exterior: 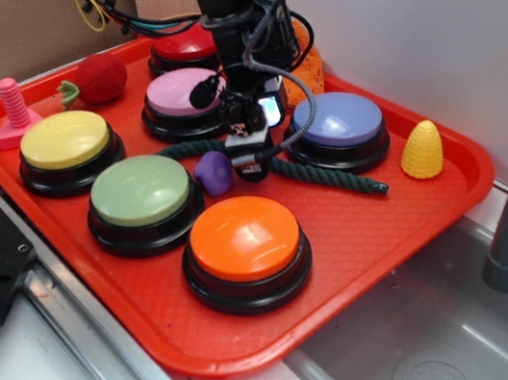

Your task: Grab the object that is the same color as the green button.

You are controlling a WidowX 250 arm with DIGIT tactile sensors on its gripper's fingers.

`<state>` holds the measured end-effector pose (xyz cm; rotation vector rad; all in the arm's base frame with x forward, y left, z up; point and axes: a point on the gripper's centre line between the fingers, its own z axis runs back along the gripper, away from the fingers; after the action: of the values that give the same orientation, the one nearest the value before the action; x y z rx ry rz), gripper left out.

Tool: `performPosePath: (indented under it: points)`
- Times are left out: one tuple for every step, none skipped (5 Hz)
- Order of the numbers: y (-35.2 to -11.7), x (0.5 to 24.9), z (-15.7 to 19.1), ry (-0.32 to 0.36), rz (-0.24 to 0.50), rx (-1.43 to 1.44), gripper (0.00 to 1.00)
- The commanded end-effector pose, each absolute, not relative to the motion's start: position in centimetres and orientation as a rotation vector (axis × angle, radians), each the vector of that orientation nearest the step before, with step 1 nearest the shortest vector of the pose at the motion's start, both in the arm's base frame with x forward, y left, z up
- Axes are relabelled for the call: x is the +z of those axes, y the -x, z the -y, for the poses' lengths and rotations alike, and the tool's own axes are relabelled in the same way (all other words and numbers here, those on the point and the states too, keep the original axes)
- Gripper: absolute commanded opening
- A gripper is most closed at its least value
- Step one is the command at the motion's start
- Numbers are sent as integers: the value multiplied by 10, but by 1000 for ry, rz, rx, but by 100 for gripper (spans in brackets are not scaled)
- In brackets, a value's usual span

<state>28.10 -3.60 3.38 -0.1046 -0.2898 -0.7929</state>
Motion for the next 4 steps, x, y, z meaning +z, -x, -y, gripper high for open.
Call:
performPosePath:
  points:
    - [-279,21,41,82,285,-789,100]
    - [-278,23,42,95,295,-774,69]
    - [-276,20,43,94,292,-777,0]
    - [-274,21,45,95,289,-785,0]
